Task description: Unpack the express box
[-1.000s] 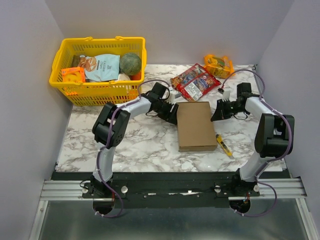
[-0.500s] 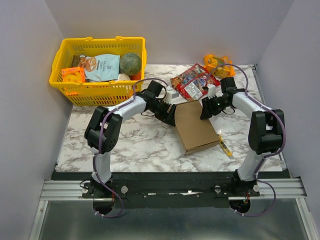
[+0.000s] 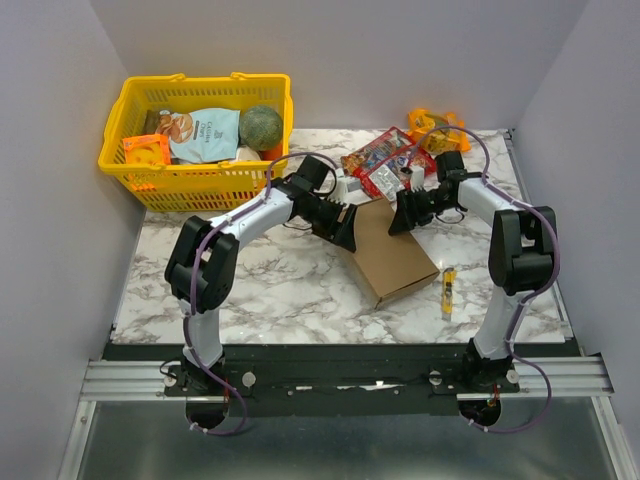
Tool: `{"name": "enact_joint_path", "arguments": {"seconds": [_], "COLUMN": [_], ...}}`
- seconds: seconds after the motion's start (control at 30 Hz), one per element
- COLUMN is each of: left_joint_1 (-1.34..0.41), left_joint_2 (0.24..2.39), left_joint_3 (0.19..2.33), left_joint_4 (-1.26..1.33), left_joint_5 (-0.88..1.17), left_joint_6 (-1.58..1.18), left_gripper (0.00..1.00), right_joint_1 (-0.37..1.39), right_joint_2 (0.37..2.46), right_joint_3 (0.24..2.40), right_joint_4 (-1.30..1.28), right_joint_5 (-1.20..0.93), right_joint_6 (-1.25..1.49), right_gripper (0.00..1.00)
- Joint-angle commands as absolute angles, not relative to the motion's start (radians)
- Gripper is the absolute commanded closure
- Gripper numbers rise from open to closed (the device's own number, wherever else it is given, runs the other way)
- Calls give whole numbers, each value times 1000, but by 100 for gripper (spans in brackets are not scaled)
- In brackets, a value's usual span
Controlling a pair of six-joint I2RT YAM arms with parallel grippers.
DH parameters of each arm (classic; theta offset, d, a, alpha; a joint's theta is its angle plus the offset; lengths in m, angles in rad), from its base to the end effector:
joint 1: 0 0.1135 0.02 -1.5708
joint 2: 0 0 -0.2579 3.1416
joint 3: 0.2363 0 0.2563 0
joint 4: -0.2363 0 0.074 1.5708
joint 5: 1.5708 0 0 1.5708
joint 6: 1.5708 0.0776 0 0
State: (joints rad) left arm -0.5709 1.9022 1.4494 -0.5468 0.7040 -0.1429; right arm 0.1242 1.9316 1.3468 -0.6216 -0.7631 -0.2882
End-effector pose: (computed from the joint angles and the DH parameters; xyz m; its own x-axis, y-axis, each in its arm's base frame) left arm 0.3315 -0.2726 0.1903 -0.8012 0.3856 -0.4576 0.5984 0.5124 -0.6160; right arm 0.3886 0.1026 0.1457 -0.7940 -0.3061 -0.5252 -0.5837 0.6254 0.5178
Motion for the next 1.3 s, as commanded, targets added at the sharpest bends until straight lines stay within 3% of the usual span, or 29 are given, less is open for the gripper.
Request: {"name": "enact_joint_path", "arguments": {"seconds": [0.0, 0.1, 0.27, 0.3, 0.4, 0.73, 0.8, 1.03, 1.17, 1.27], "left_joint_1": [-626, -621, -623, -624, -634, -704, -716, -723, -675, -609], "left_joint_2": [1879, 1873, 1875, 1876, 1873, 1940, 1951, 1951, 1847, 1726], "left_joint_3": [1614, 1614, 1617, 1632, 1679, 1795, 1793, 1821, 1801, 1668], "left_joint_4": [-187, -218, -177, -166, -98, -34, -37, -72, -266, -421], "left_joint_5": [848, 841, 841, 842, 836, 834, 834, 799, 700, 651], "left_joint_6": [-138, -92, -123, -136, -175, -213, -203, -160, -63, 33], "left_gripper": [29, 28, 28, 28, 28, 25, 25, 26, 25, 25], "right_joint_1": [232, 230, 230, 232, 232, 180, 144, 78, 77, 98], "right_joint_2": [1994, 2000, 1999, 2002, 2002, 1977, 1968, 1950, 1915, 1844], "right_joint_3": [1333, 1330, 1316, 1325, 1333, 1341, 1332, 1339, 1358, 1318], "right_joint_4": [-700, -683, -707, -722, -759, -729, -721, -703, -701, -640], "right_joint_5": [-997, -948, -1053, -1080, -1156, -1235, -1178, -919, -943, -885], "right_joint_6": [-209, -206, -204, -215, -221, -149, -141, -190, -178, -94], "right_gripper": [33, 34, 32, 25, 18, 9, 0, 1, 4, 5]}}
